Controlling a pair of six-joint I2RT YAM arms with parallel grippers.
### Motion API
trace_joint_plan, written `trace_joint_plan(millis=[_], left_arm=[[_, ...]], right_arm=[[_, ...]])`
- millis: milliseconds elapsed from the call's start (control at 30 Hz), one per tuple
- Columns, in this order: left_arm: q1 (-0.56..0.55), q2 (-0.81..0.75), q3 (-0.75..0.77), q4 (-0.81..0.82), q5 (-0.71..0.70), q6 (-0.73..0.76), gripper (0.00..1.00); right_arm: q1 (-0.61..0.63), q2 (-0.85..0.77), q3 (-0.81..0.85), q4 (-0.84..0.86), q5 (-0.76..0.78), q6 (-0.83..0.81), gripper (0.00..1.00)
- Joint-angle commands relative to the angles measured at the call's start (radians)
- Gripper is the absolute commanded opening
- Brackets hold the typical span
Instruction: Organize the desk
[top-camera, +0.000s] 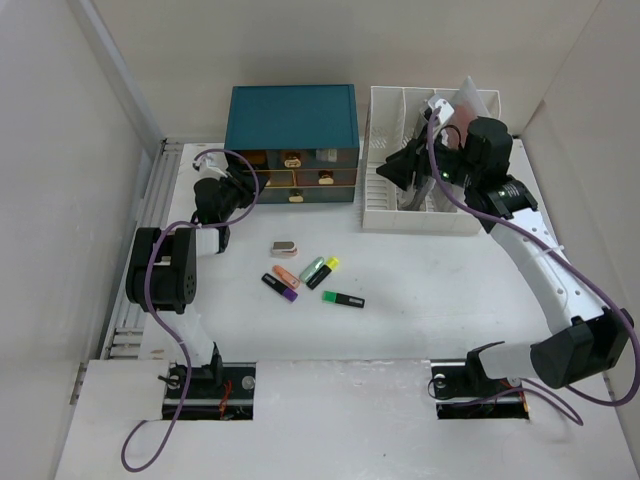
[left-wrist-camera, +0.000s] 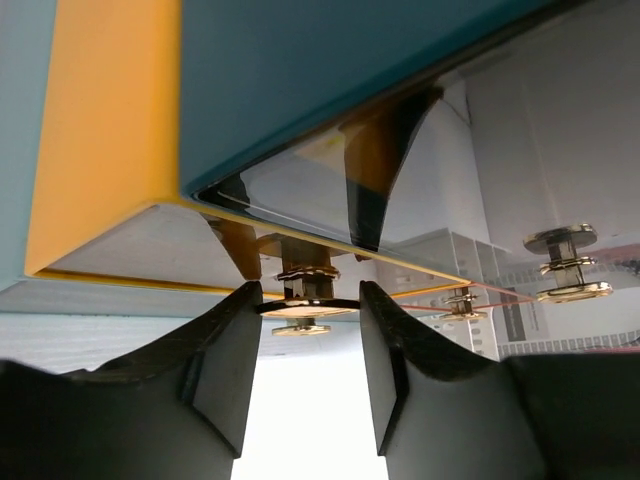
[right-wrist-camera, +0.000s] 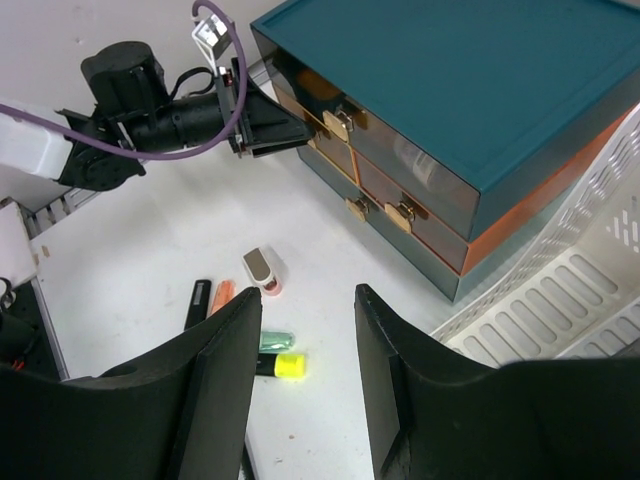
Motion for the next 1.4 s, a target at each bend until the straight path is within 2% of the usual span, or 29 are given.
trace_joint_plan(millis=[0, 133, 700, 1200, 1267, 1300, 1367], left_arm=[[0.006, 0.006, 0.040, 0.042, -0.025, 0.006, 0.35], [0.006, 0.006, 0.026, 0.051, -0.025, 0.006, 0.33], [-0.003, -0.124, -0.253, 0.218, -0.007, -0.043, 0.33], [-0.031, -0.224, -0.394, 0.249, -0.016, -0.034, 0.33], [-0.040, -0.233, -0.394, 0.234, -0.016, -0.034, 0.44], [-0.040, -0.243, -0.394, 0.221, -0.016, -0.023, 0.59], [-0.040, -0.253, -0.385, 0.201, -0.025, -0.013, 0.75]], right_arm=[[-0.005, -0.005, 0.003, 0.051, -0.021, -0.009, 0.48], [-0.005, -0.005, 0.003, 0.051, -0.021, -0.009, 0.48], [-0.005, -0.005, -0.006, 0.060, -0.049, -0.009, 0.48], [-0.005, 0.004, -0.015, 0.070, -0.058, -0.009, 0.48], [-0.005, 0.004, -0.015, 0.070, -0.068, -0.009, 0.48], [-0.005, 0.004, -0.015, 0.070, -0.068, -0.009, 0.48], [-0.005, 0.004, -0.024, 0.070, -0.079, -0.009, 0.48]])
